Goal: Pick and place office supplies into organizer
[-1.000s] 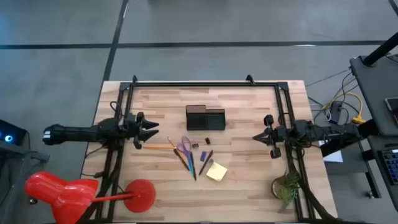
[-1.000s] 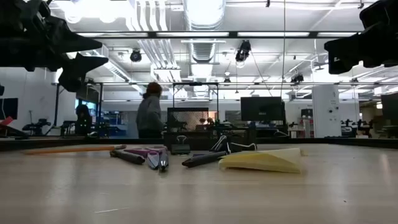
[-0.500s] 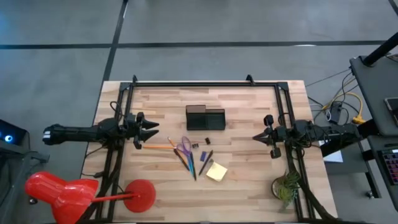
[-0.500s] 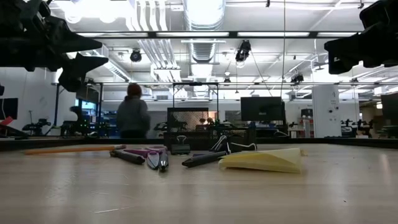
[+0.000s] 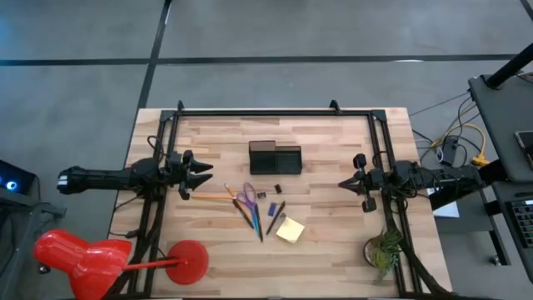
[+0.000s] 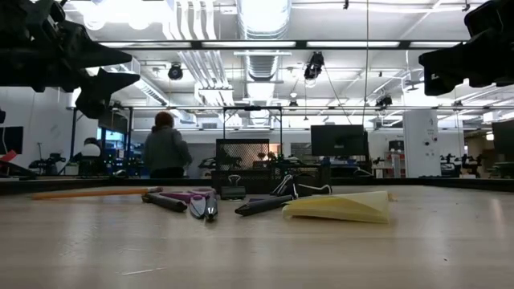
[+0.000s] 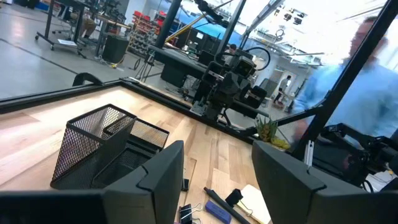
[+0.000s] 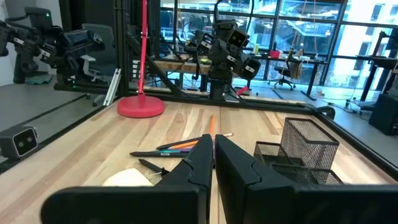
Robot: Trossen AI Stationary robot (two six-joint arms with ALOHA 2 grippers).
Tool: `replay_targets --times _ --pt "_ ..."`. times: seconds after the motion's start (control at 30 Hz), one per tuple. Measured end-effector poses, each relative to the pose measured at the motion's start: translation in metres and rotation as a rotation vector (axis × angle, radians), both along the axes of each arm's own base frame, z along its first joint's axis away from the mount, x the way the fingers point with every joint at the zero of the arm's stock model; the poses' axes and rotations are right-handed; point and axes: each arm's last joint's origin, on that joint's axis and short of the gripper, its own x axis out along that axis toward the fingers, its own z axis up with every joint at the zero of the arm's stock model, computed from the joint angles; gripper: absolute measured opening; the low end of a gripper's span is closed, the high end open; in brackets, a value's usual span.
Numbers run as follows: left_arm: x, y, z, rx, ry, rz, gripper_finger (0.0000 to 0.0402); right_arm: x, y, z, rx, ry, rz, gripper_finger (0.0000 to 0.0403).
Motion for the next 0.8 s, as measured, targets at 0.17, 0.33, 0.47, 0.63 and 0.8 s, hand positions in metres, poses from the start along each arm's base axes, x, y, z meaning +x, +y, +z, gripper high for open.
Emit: replay_targets --times 0.17,0.33,0.47,0.63,0.8 --pt "0.0 0.0 0.0 0.0 0.0 0.0 0.0176 0.0 0.0 0.0 0.001 0.0 0.0 0.0008" --pt "0.0 -0.0001 0.0 0.0 0.0 -0.001 0.0176 0.0 0.0 0.0 0.002 0.0 0.0 0.0008" --pt "0.0 0.0 0.0 0.0 0.0 0.0 0.0176 0.0 0.0 0.0 0.002 0.0 0.0 0.0009" --pt "0.0 0.0 0.0 0.0 0.0 0.0 0.0176 0.0 0.0 0.0001 0.002 0.0 0.0 0.0008" --pt "0.0 0.0 0.0 0.0 0.0 0.0 0.0176 0.0008 -0.0028 0.0074 0.079 -0.066 -0.095 0.0008"
